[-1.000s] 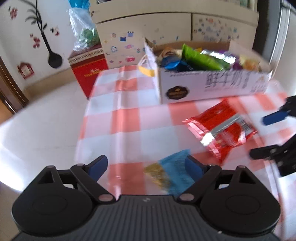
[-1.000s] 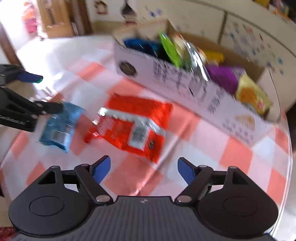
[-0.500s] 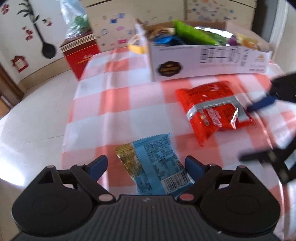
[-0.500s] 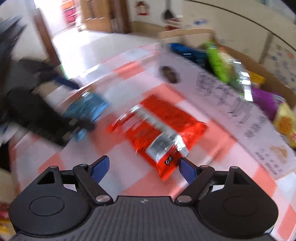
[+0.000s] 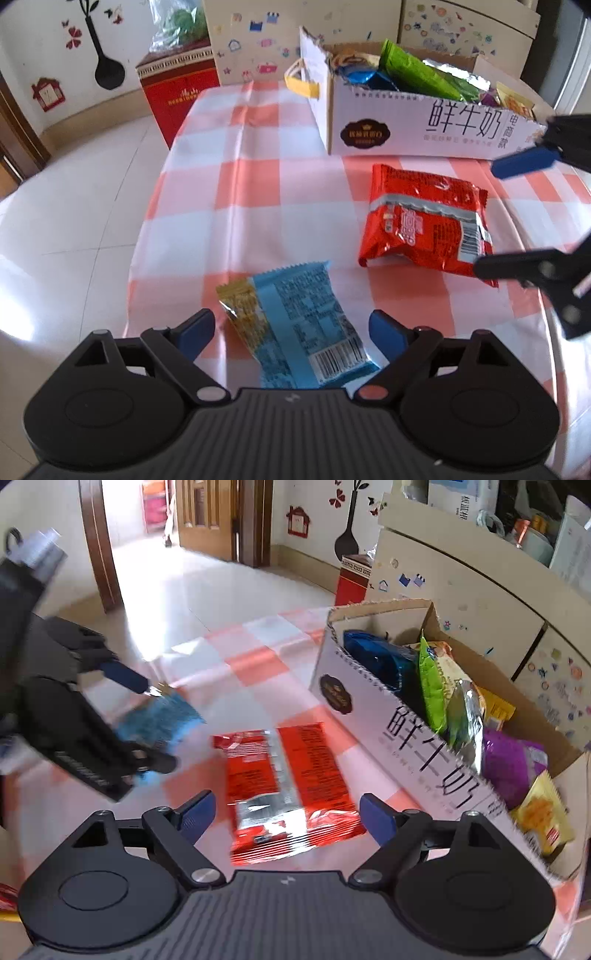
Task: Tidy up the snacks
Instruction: 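Grasp the red packet with the right tool while the left tool grasps the blue packet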
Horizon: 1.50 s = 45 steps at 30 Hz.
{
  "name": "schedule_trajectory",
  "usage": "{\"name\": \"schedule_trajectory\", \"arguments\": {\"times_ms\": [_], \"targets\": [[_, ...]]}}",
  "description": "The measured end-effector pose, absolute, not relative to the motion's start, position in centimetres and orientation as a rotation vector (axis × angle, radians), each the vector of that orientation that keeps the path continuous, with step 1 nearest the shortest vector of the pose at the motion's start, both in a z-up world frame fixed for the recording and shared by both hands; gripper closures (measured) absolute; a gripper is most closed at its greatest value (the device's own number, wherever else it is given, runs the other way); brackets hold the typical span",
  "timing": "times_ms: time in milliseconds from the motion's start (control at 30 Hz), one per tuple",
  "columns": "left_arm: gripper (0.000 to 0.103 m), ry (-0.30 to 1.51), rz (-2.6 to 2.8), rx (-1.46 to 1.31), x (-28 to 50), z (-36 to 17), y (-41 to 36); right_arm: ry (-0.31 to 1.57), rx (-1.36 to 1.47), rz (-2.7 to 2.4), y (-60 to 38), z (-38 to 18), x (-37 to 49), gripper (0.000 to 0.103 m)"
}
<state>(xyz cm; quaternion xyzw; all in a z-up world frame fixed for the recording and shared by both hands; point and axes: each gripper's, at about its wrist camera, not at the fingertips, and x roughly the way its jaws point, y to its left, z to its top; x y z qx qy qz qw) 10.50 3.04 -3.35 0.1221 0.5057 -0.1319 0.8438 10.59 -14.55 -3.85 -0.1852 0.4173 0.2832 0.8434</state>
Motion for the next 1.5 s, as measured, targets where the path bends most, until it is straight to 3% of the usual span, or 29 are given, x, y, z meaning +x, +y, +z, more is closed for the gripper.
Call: {"name": "schedule_trajectory", "arguments": {"times_ms": [200, 400, 600, 700, 900, 967, 1167, 1233, 1500], "targets": [[0.011, 1.081, -0.276, 0.253, 10.7, -3.7, 3.2, 0.886, -0.448, 0.643, -13.3, -5.0, 11.8, 0.006], [0.001, 1.097, -0.256, 0.223, 11.3, -4.3, 3.5, 0.898, -0.456, 0.632, -12.7, -6.3, 12.6, 0.005], [0.000, 1.109, -0.244, 0.176, 11.5, -4.5, 3.9, 0.915, -0.439, 0.627, -12.7, -7.0, 13.0, 0.004], [0.000, 1.102, -0.233, 0.169, 11.2, -4.5, 4.0, 0.928, -0.412, 0.625, -13.0, -7.0, 13.0, 0.007], [0.001, 1.107, -0.231, 0.172, 11.1, -4.3, 3.9, 0.940, -0.385, 0.644, -13.3, -6.6, 12.5, 0.023], [0.005, 1.101, -0.236, 0.171, 11.1, -4.3, 3.8, 0.936, -0.399, 0.641, -13.2, -6.5, 12.2, 0.026], [0.032, 1.048, -0.247, 0.220, 10.7, -3.4, 3.1, 0.914, -0.442, 0.607, -12.7, -6.1, 11.1, 0.028], [0.053, 1.037, -0.254, 0.216, 10.7, -3.2, 3.2, 0.902, -0.446, 0.585, -12.6, -5.8, 10.8, 0.028], [0.054, 1.025, -0.265, 0.231, 10.7, -3.2, 2.8, 0.898, -0.441, 0.508, -12.5, -5.2, 10.0, 0.028]]}}
